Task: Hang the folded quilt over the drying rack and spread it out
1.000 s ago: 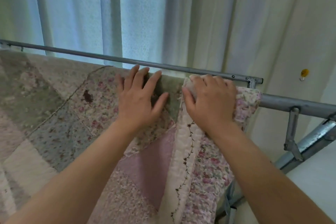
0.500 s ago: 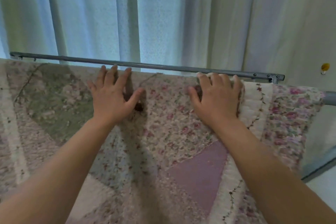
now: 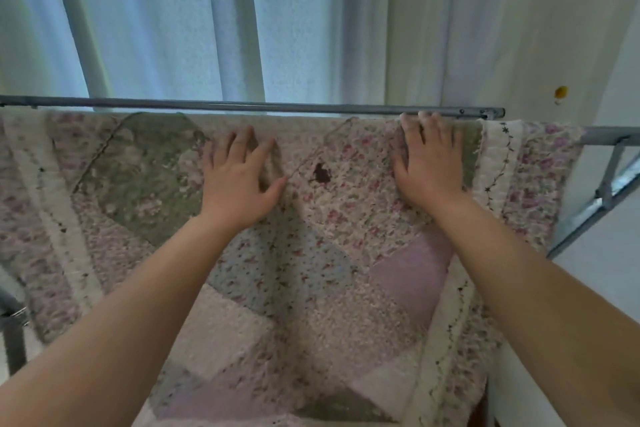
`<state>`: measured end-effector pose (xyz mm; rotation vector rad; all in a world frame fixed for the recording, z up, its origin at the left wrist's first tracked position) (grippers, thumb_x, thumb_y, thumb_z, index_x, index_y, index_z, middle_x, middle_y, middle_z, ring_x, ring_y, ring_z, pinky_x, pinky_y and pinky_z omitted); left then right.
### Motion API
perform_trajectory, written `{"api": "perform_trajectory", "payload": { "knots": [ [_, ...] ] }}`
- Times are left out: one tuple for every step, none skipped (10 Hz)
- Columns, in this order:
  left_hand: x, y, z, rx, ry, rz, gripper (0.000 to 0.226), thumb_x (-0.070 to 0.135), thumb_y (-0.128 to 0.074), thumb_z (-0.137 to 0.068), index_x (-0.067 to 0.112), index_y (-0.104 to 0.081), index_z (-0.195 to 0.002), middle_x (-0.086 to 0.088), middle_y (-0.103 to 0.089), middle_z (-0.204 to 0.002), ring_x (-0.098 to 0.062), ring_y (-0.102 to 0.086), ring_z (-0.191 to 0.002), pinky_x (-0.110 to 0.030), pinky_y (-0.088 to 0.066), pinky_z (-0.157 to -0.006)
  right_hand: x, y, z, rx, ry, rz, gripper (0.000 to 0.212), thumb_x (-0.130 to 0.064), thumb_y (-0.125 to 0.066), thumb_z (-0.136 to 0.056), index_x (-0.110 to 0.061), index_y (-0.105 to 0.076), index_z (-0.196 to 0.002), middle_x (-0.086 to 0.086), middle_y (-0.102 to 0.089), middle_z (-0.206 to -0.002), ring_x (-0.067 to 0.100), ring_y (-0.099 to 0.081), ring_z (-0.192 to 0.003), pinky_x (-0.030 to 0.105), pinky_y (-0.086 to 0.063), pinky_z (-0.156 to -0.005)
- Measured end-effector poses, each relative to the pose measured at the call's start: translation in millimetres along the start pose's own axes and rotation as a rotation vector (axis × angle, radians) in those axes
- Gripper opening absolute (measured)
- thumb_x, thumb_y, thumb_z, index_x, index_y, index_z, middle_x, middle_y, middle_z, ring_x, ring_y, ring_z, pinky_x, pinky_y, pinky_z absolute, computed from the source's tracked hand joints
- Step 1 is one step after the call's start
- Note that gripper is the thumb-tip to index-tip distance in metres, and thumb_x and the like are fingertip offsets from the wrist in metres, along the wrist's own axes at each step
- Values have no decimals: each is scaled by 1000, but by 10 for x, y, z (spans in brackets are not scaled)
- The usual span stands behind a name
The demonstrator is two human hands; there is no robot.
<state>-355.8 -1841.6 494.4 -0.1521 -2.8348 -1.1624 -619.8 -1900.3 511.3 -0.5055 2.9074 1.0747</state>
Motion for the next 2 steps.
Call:
{"api": "perform_trajectory", "payload": {
  "knots": [
    [-4,54,178,-50,36,28,66,49,-52,-84,26,-31,-142,-13,-23,-152,-33,-11,-140,-55,-13,-112,-16,63,191,-47,-6,-53,56,-31,-42,-93,-18,-23,-144,14,-18,-152,31,-12,-139,52,-10,-110],
    [16,118,392,-104,78,0,68,52,-50,-85,25,-27,-143,-12,-20,-153,-30,-8,-141,-54,-11,-112,29,130,440,-131,-39,-80,61,-32,-44,-92,-19,-18,-145,14,-15,-153,31,-9,-140,49,-11,-113]
  ]
}}
Point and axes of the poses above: each hand's wrist, its own z-axis away from the middle knuckle, its own y-axis out of the back of the hand, x = y × z, the point moved 2 cm from there along -z, towards the middle knuckle
